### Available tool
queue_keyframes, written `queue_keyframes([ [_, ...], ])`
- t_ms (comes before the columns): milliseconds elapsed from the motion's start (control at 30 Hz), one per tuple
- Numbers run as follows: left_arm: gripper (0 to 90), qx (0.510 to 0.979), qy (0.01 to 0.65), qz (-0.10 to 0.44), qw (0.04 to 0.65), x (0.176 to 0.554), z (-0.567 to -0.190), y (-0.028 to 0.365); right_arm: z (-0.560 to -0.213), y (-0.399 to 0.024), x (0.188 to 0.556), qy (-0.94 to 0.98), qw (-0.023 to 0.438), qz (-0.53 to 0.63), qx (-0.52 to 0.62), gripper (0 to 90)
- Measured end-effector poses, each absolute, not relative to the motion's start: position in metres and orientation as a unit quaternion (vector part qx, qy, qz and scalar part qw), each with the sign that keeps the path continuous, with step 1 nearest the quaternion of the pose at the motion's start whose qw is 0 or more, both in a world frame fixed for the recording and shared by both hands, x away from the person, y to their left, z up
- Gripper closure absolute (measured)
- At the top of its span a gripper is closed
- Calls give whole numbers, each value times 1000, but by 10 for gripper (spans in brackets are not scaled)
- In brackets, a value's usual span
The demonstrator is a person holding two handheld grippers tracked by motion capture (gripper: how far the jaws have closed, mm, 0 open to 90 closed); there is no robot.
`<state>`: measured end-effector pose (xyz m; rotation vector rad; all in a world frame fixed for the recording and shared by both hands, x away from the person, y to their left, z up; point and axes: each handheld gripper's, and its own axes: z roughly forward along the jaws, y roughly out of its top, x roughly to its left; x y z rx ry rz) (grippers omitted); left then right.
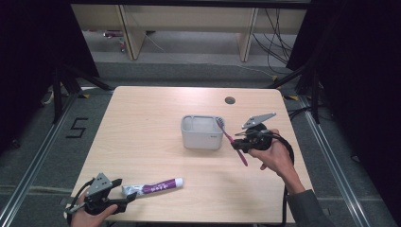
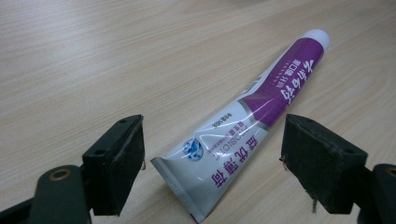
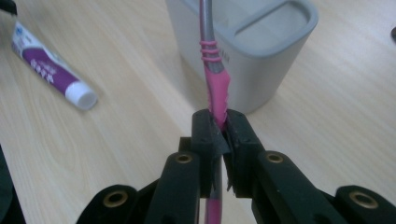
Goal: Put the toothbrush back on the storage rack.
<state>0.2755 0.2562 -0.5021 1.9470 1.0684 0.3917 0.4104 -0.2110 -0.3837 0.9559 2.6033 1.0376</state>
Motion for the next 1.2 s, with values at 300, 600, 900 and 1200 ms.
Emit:
queue_keyframes([
  [300, 211, 779, 429, 157, 429, 276, -502, 256, -372, -208, 417, 842, 101, 405, 342, 831],
  [600, 212, 778, 428, 157, 433, 276, -503, 256, -364, -200, 432, 824, 116, 441, 337, 832],
  [900, 211, 779, 427, 156, 432, 276, -502, 256, -360, -196, 444, 801, 132, 466, 352, 832],
  [1200, 211, 779, 428, 155, 430, 275, -502, 256, -358, -188, 454, 781, 146, 495, 352, 831],
])
